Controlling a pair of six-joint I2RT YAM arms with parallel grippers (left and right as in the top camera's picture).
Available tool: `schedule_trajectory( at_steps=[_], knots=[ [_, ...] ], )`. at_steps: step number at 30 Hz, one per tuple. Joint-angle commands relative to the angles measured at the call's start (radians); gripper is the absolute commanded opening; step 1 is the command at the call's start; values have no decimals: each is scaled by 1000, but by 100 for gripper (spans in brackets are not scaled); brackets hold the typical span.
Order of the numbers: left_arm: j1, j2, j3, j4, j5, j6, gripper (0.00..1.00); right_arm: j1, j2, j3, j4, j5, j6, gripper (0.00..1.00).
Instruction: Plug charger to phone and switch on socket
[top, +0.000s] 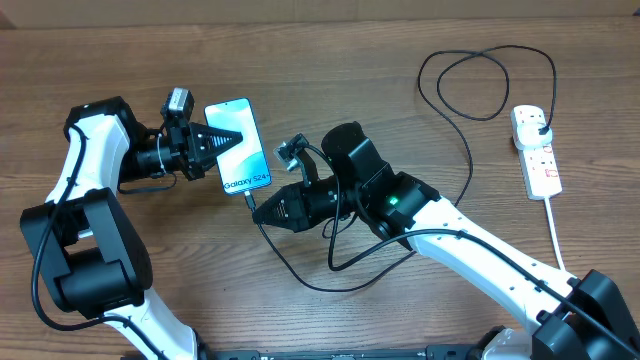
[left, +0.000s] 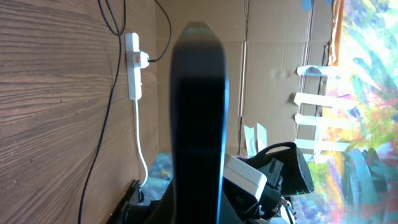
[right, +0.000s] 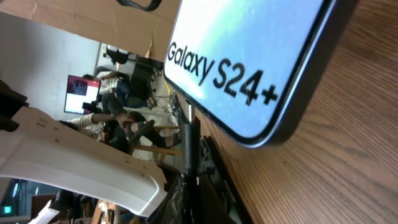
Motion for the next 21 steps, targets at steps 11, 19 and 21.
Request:
schedule_trajectory(
  at_steps=[11, 19, 21],
  knots=[
    [0, -32, 0, 3, 47, 4, 4, -8, 1, 0, 18, 19, 49, 4],
    [10, -32, 0, 3, 47, 4, 4, -29, 1, 0, 15, 18, 68, 4],
    [10, -32, 0, 3, 47, 4, 4, -29, 1, 0, 14, 18, 68, 4]
  ],
)
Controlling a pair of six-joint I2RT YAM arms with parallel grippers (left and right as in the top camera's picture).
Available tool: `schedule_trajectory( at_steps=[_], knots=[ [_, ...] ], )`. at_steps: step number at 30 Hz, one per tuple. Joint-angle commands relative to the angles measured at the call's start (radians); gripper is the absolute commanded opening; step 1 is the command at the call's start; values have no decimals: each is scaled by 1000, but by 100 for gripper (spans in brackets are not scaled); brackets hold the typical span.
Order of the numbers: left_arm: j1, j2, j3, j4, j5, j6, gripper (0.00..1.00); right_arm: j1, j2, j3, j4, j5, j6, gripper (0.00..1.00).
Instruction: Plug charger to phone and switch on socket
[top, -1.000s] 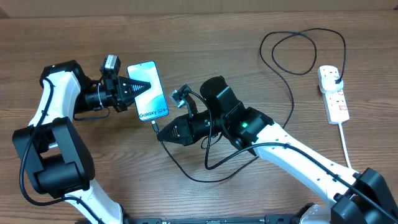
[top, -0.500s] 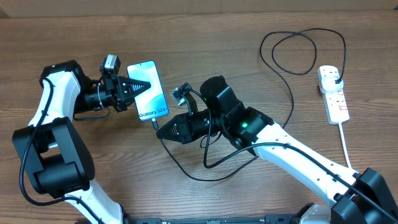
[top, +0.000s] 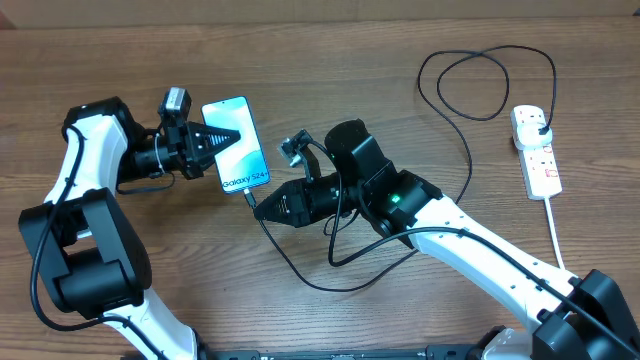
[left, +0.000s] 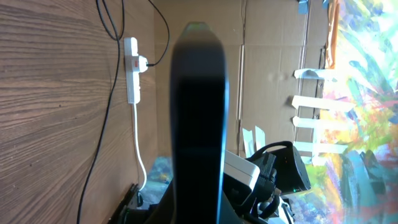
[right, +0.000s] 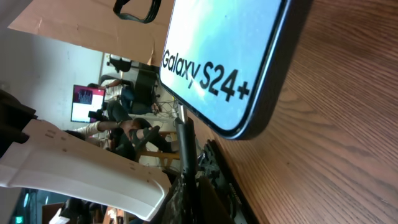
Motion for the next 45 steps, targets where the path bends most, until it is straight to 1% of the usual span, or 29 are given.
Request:
schedule_trajectory(
  at_steps=[1, 27, 45],
  knots=[
    [1, -32, 0, -1, 35, 3, 4, -13, 1, 0, 3, 21, 11, 4],
    [1, -32, 0, 0, 35, 0, 4, -15, 1, 0, -7, 48, 45, 4],
    [1, -32, 0, 0, 35, 2, 4, -15, 1, 0, 56, 56, 98, 4]
  ],
)
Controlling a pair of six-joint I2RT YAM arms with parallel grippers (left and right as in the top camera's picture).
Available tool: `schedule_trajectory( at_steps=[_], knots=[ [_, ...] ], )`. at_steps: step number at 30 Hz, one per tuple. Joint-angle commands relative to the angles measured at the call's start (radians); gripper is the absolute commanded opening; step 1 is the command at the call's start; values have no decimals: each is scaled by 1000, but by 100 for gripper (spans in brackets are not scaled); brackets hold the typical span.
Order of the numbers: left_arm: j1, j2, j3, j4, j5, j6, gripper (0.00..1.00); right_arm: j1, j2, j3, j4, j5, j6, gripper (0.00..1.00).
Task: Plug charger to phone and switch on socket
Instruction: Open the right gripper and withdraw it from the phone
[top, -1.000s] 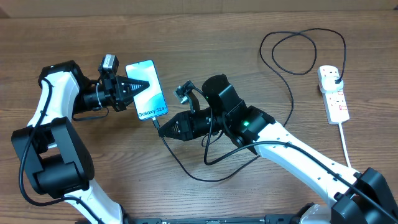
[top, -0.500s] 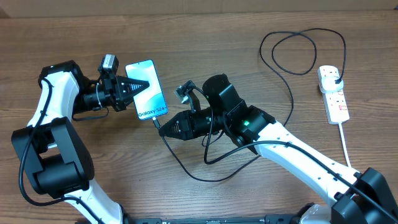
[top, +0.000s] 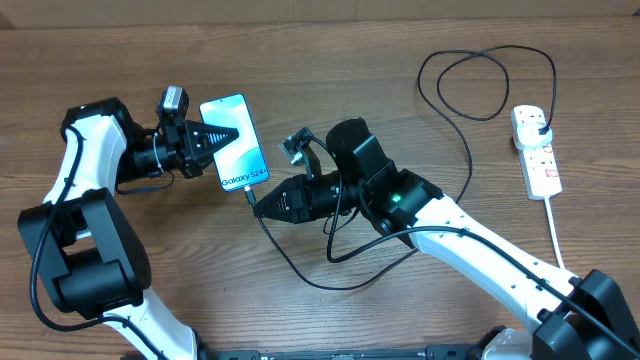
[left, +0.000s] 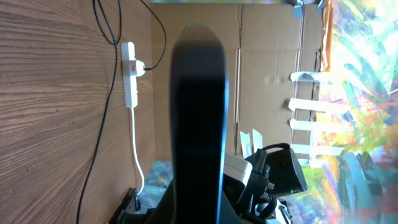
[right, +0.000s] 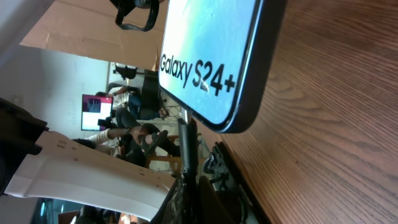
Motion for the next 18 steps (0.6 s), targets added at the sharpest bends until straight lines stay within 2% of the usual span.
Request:
schedule_trajectory(
  at_steps=[1, 12, 18],
  knots=[
    [-2, -32, 0, -4, 18, 5, 5, -11, 1, 0, 37, 56, 30, 4],
    [-2, -32, 0, -4, 18, 5, 4, -10, 1, 0, 94, 89, 71, 4],
    [-1, -32, 0, 29, 18, 5, 4, -10, 1, 0, 14, 89, -43, 4]
  ],
)
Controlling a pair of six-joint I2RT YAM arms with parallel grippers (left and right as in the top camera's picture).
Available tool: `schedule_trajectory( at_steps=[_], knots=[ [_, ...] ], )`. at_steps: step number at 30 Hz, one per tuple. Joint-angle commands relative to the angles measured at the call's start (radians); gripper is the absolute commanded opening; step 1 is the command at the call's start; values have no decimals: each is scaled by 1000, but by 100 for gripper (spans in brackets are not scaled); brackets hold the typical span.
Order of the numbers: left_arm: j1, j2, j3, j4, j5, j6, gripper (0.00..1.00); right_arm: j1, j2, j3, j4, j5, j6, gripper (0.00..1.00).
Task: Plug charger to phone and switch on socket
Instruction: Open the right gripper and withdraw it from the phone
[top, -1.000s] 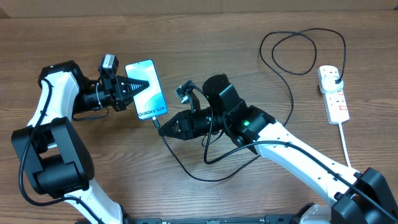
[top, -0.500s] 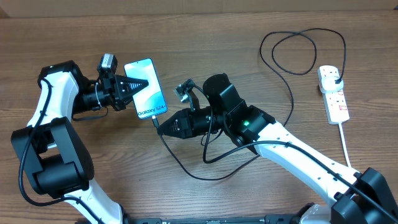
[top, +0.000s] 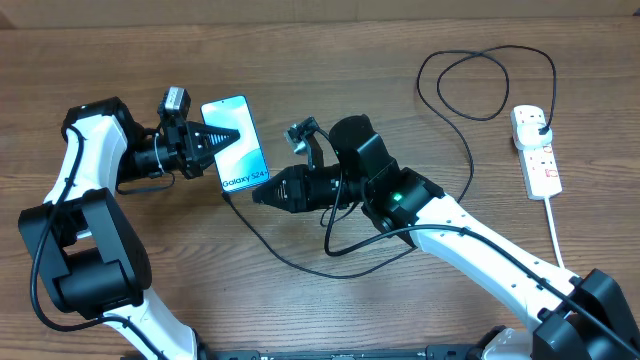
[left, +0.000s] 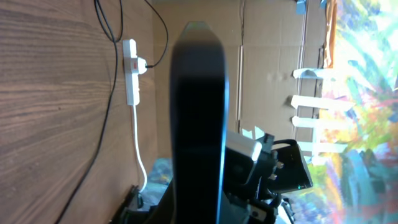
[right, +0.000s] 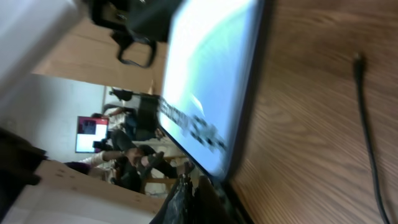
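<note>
A Galaxy S24+ phone (top: 236, 140) with its screen lit stands on edge on the table, and my left gripper (top: 215, 140) is shut on it. The left wrist view shows it as a dark slab (left: 198, 124). My right gripper (top: 256, 196) hovers at the phone's lower end, its fingers (right: 186, 190) close together with nothing between them. The black cable's plug end (right: 357, 60) lies loose on the wood beside the phone, near its lower left corner (top: 225, 197). The white power strip (top: 536, 150) lies at the far right with the charger adapter plugged in.
The black charger cable (top: 470, 150) loops from the strip across the upper right of the table, under my right arm and back to the phone. The strip's white lead (top: 555, 235) runs toward the front edge. Cardboard walls stand behind the table.
The plug is out of my right gripper and lies on the table next to the phone. My right gripper has shifted up towards the phone's lower right edge. The left gripper and phone are unchanged.
Through all the earlier moments my left gripper held the phone on edge while my right gripper held the plug just below its lower end, edging closer each time. Now the plug lies loose on the wood and my right gripper is empty by the phone.
</note>
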Motion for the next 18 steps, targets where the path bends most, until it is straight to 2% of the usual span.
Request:
schedule_trajectory(
  at_steps=[1, 6, 12, 18],
  knots=[
    [1, -32, 0, 28, 28, 4, 4, -3, 1, 2, -56, 11, -111, 4],
    [26, -32, 0, 81, 28, -2, 5, -3, 1, 2, -293, 87, -243, 5],
    [72, -32, 0, 138, 28, -11, 4, -3, 1, 2, -543, 299, -390, 28],
    [134, -32, 0, 179, 27, -50, 4, -3, 3, 2, -681, 461, -489, 52]
  ],
)
